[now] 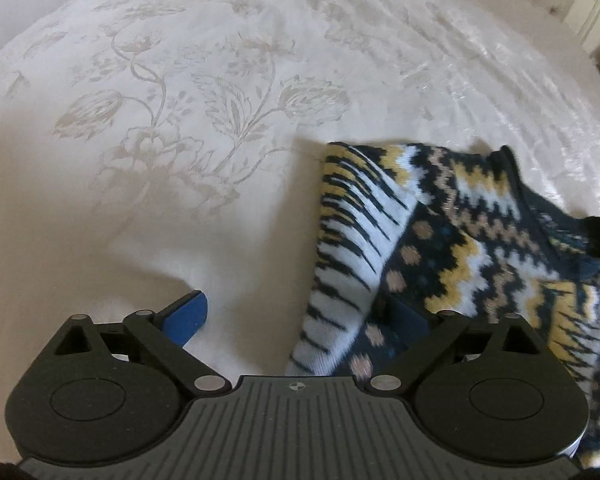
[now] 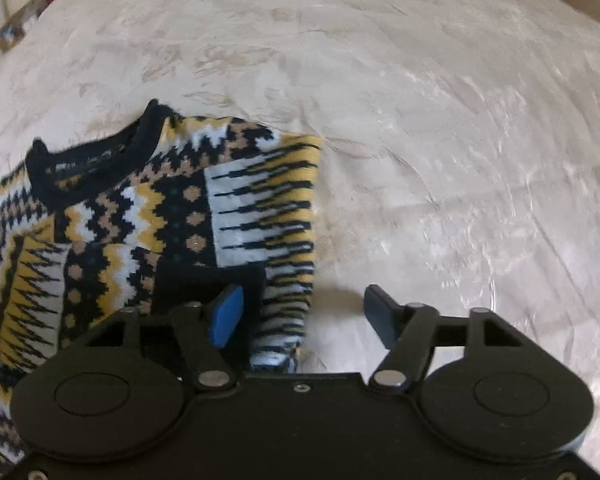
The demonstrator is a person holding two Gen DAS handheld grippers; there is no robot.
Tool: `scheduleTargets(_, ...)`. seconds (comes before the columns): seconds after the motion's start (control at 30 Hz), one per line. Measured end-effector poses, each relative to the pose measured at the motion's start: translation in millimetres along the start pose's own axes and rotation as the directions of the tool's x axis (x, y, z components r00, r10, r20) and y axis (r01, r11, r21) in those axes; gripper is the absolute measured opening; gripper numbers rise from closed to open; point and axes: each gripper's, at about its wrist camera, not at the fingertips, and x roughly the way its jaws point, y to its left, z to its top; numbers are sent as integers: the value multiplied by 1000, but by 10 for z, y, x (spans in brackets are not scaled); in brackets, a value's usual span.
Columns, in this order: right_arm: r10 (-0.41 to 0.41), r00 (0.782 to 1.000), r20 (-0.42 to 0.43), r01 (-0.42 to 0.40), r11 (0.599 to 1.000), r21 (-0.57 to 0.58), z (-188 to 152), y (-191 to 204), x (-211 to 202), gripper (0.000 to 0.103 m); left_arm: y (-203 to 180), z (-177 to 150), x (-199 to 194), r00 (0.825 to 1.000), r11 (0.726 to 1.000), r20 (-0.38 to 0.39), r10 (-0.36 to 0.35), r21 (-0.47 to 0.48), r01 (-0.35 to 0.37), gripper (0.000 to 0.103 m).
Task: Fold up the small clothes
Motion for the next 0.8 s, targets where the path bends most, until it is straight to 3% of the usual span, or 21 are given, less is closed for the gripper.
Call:
scheduleTargets(0.2, 56, 998, 33, -58, 997, 50, -159, -160, -240, 88, -24, -269, -325, 998, 998, 10, -59, 26, 59, 97)
scheduleTargets(0.3, 83, 996, 31, -85, 995, 51, -276, -194, -336, 102, -75, -450, -458, 998, 996, 1, -68, 62, 68, 97)
scheduleTargets(0.8, 226, 972, -68, -227, 974, -2, -1070, -411, -605, 102, -6, -1516, -974, 998, 999, -52, -32, 25, 33, 98)
